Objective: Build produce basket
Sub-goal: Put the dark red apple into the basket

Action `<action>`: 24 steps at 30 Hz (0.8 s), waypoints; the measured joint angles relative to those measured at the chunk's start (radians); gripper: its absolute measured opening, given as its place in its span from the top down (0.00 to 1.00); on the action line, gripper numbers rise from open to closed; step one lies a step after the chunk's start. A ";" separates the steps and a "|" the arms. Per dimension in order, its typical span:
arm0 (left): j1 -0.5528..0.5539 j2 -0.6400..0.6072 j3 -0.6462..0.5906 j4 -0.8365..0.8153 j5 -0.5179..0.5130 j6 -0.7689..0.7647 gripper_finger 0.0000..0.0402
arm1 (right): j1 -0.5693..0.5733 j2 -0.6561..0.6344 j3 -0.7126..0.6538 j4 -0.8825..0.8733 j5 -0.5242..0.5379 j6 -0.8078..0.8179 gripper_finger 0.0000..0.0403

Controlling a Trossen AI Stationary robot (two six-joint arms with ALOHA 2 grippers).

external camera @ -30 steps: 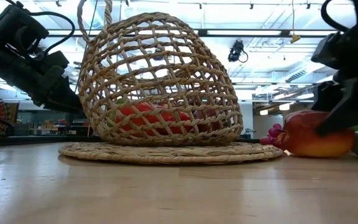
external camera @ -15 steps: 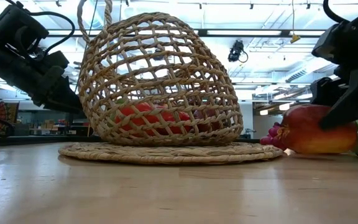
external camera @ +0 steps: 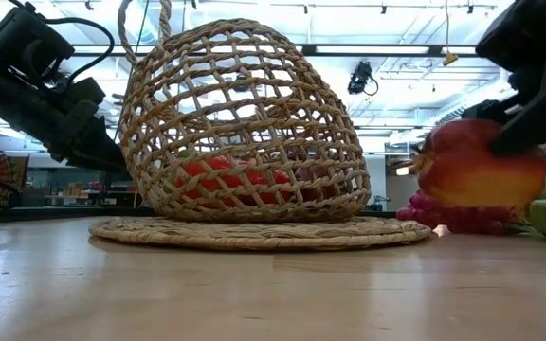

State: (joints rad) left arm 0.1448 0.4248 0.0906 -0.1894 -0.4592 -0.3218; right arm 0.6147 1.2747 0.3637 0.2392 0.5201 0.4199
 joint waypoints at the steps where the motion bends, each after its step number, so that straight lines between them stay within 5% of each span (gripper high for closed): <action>1: 0.000 0.000 0.000 0.000 0.000 0.000 0.11 | 0.000 0.000 0.000 0.013 -0.001 -0.008 0.14; 12: 0.000 0.000 0.000 0.000 0.000 0.000 0.11 | 0.028 0.000 0.000 0.309 -0.052 -0.166 0.14; 24: 0.000 0.000 0.000 0.000 0.000 0.000 0.11 | -0.032 -0.001 0.002 0.929 -0.087 -0.218 0.14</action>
State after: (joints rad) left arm 0.1444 0.4251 0.0906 -0.1894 -0.4591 -0.3218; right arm 0.5824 1.2736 0.3656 1.1681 0.4327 0.2017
